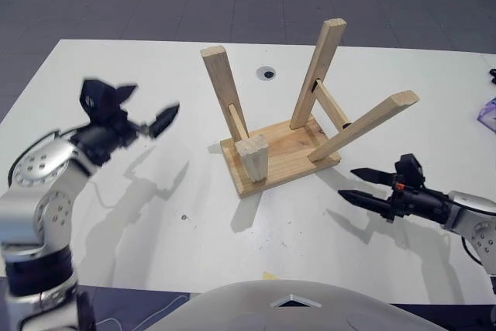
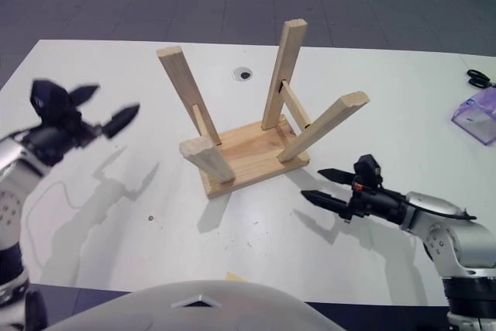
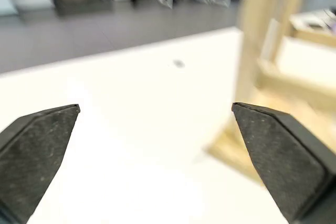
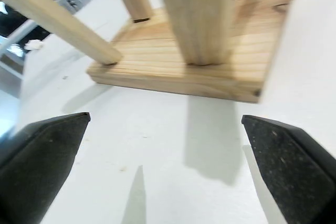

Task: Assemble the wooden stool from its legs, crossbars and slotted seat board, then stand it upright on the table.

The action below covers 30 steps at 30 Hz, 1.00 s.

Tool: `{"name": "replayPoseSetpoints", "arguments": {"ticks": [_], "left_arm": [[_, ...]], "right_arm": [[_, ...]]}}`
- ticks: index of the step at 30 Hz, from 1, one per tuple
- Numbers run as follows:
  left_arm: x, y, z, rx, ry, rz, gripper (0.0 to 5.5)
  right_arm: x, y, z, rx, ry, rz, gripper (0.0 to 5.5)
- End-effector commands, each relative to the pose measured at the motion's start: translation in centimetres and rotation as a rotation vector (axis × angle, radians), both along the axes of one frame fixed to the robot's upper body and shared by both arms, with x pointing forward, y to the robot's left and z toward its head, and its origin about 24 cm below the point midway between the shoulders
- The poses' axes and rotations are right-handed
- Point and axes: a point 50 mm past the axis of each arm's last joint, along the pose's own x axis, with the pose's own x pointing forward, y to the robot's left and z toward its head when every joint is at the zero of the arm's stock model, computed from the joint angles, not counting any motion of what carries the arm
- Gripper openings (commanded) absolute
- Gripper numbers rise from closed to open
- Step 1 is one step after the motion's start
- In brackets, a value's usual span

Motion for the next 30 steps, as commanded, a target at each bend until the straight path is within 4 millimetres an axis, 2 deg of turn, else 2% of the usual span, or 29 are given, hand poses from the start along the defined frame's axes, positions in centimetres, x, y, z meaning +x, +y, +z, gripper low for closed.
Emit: {"name": "replayPoseSetpoints", "arguments": {"ticks": [1,5,9,16,21,28,30], "left_arm": [[-0.9,-2.4,0.6,-0.025,0.057,-0.253,5.37],[-0.2,-5.1,0.7,-0.063,0.032,-0.376,5.37],[0.1,-6.0,0.5,-0.050,0.025,-0.397,5.37],[0.4,-4.3,-0.5,0.076,0.051,-0.382,5.37],[1.3,-5.2,-0.9,0.077,0.034,-0.438,5.37],[2.4,-6.0,-1.7,0.089,0.035,-0.501,5.37],[2.2,-6.1,-1.8,0.092,0.046,-0.524,5.37]], "right_arm": [[1.9,-0.3,1.3,-0.056,-0.096,0.021,5.40],[4.3,2.5,1.8,-0.041,-0.192,0.111,5.40],[3.9,4.3,1.6,0.002,-0.175,0.226,5.40],[1.9,4.0,2.1,0.139,-0.060,0.258,5.40],[1.9,4.2,2.2,0.160,-0.043,0.251,5.40],[0.8,5.6,2.2,0.216,0.015,0.304,5.40],[1.3,5.7,2.1,0.195,-0.020,0.283,5.40]]}}
